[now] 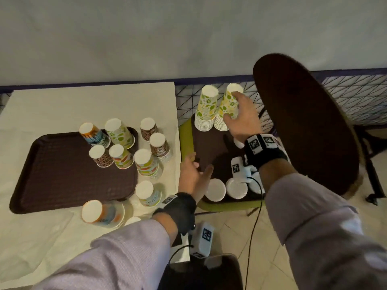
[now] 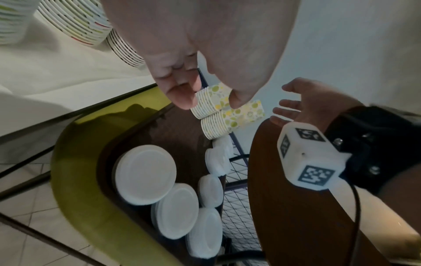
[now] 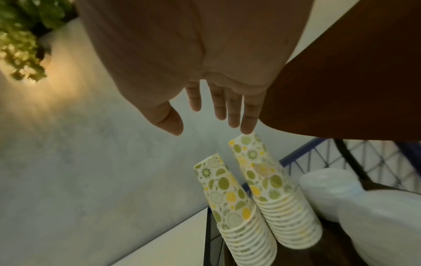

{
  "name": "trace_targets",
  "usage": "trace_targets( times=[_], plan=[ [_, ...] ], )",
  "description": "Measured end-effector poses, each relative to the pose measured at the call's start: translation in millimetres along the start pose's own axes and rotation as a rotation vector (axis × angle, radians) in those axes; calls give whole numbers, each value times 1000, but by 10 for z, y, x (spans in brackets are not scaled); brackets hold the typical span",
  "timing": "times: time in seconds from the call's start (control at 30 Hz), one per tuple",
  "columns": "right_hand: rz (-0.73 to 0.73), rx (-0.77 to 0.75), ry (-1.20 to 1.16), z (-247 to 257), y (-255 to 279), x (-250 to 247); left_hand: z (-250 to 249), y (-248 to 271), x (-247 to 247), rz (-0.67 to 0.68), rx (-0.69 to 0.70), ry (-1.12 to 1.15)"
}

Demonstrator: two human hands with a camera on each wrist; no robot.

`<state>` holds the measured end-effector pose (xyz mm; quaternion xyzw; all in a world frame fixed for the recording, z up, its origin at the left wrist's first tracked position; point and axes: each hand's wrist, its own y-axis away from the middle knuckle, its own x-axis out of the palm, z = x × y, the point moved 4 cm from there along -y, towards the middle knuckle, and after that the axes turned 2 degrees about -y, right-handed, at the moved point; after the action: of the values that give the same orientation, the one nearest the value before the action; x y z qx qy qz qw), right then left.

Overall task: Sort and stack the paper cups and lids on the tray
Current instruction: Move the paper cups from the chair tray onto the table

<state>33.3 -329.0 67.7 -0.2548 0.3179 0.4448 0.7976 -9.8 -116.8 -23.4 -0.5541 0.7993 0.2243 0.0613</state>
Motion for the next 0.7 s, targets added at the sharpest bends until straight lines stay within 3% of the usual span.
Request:
trace_targets(
  times=[0.17, 0.4, 0.7],
  plan=[
    [119, -121, 162, 82, -580, 355, -5, -258, -51, -78, -30, -5],
    [283, -183, 450, 71, -1097, 756, -93, -468, -28, -25, 21, -47],
    [321, -251, 459, -1, -965, 736, -166, -665, 4, -14, -3, -129]
  ],
)
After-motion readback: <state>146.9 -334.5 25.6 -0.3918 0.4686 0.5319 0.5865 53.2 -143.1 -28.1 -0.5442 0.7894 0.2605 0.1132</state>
